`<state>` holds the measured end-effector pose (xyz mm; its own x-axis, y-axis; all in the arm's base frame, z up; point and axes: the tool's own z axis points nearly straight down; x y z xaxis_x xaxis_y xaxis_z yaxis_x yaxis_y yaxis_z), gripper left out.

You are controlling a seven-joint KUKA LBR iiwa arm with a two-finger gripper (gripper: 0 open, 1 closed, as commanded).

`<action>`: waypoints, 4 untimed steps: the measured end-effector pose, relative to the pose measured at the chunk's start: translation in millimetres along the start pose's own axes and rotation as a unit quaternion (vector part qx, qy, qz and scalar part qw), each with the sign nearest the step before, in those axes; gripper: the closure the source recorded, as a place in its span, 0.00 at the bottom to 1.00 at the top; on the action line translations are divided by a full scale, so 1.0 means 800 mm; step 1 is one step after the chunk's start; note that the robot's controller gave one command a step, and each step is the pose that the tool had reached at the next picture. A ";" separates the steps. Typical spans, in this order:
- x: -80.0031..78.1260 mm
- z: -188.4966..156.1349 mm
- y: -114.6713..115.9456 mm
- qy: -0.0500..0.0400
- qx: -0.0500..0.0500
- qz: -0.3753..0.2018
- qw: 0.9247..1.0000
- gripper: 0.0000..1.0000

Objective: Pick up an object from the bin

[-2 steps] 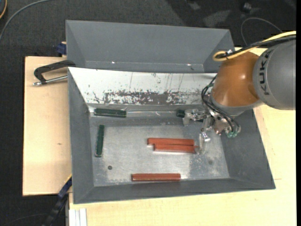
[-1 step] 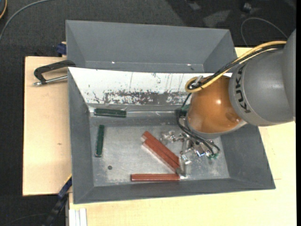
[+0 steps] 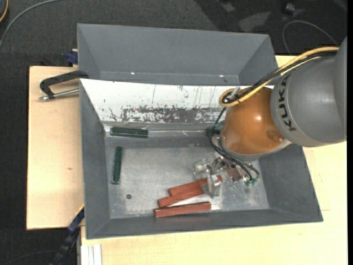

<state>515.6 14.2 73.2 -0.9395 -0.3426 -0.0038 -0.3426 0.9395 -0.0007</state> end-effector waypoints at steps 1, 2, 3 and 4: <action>-0.021 -0.222 0.094 -0.006 0.000 -0.051 0.999 1.00; -0.029 -0.122 0.139 0.004 -0.002 -0.007 1.000 1.00; -0.030 -0.127 0.136 0.000 -0.001 -0.006 1.000 0.00; -0.004 0.005 0.098 0.003 -0.002 -0.208 0.978 0.00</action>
Offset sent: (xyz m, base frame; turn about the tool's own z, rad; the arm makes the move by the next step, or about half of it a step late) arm -0.0129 0.0729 0.1719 -0.0977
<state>492.0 89.2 69.5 -0.7184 -0.6956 0.0025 -0.6956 0.7184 0.0025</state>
